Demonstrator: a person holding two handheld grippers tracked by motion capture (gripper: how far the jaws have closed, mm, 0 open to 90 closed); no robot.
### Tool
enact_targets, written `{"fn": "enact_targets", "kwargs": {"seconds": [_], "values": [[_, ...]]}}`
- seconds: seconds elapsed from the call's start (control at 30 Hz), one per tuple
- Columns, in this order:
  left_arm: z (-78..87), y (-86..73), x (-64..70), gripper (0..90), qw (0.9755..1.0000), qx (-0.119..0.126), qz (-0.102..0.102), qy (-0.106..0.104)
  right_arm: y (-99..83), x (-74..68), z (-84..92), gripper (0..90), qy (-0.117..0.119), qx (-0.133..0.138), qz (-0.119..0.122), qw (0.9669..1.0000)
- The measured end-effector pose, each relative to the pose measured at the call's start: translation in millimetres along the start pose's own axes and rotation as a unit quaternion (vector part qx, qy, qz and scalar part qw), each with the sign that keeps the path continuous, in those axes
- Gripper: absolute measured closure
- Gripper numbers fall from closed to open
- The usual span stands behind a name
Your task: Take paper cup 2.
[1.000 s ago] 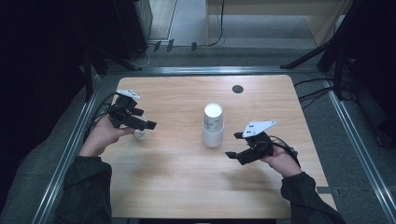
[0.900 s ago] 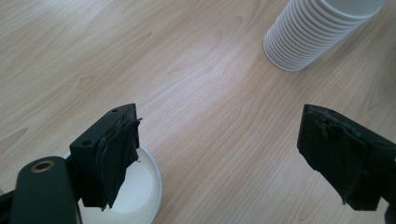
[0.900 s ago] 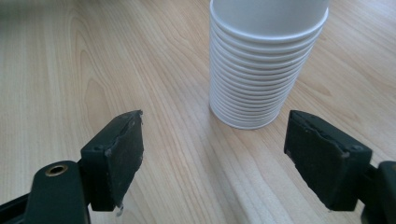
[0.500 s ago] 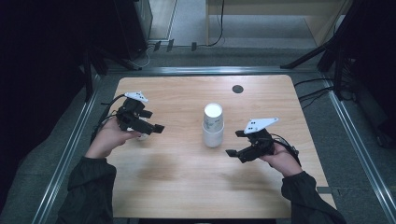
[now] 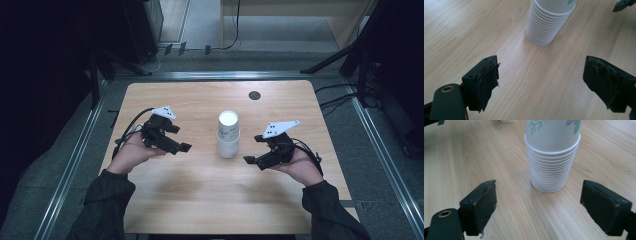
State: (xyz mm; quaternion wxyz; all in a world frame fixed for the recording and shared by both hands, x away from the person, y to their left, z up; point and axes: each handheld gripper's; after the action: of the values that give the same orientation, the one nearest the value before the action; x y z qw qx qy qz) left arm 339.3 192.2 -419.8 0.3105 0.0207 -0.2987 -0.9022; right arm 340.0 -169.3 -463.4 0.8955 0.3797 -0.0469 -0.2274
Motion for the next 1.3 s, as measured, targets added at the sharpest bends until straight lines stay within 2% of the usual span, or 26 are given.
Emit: {"fn": "enact_targets", "kwargs": {"seconds": [0.27,0.3,0.4,0.5,0.67,0.8,0.9,1.03,1.13,1.2,1.3], "values": [[-15.6,-0.5,16.7,13.3,0.9999,0.002,-0.013,-0.006,5.0,0.9,0.5,17.6,0.001,-0.007,0.006,1.0],[-17.5,-0.5,18.0,13.3,0.9999,0.0,-0.015,-0.008,6.0,1.5,1.2,21.7,0.007,-0.006,0.007,0.9999],[-23.0,-1.1,23.2,14.0,0.9997,0.001,-0.023,-0.012,9.6,3.4,1.9,21.6,0.013,-0.008,0.009,0.9998],[-28.8,-3.1,30.2,13.9,0.9993,-0.004,-0.035,-0.014,14.0,7.8,2.7,22.0,0.015,-0.015,0.01,0.9997],[-38.9,-9.2,36.8,13.9,0.9991,-0.012,-0.034,-0.024,23.8,18.1,6.6,22.4,0.018,-0.015,0.006,0.9997],[-46.4,-13.5,41.3,14.0,0.999,-0.004,-0.033,-0.031,33.7,24.0,7.8,23.0,0.013,-0.026,0.016,0.9994],[-53.9,-15.1,45.7,14.0,0.9985,-0.007,-0.041,-0.035,42.3,26.8,8.0,23.0,0.024,-0.032,0.025,0.9989],[-61.2,-15.7,47.9,14.4,0.9982,-0.013,-0.044,-0.039,58.2,28.5,6.4,23.0,0.02,-0.048,0.05,0.9974],[-62.2,-17.2,48.8,14.4,0.9981,-0.007,-0.042,-0.045,73.8,31.5,3.6,23.2,0.027,-0.059,0.062,0.996],[-62.4,-18.2,48.8,14.4,0.9976,-0.001,-0.04,-0.057,81.8,31.8,1.7,23.4,0.031,-0.066,0.067,0.9951],[-62.4,-18.2,48.8,14.3,0.9976,0.002,-0.04,-0.057,93.4,31.7,-2.3,23.4,0.037,-0.072,0.076,0.9938]]}}
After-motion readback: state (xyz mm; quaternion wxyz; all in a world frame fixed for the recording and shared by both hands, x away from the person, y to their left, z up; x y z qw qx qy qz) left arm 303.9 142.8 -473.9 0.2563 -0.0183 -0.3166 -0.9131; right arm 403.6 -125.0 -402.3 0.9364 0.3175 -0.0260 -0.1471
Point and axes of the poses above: each handheld gripper's, and its own axes: z roughly backward along the jaws, y roughly out of its top, x roughly to its right, and after that the axes turned 6 degrees about -x, right-handed
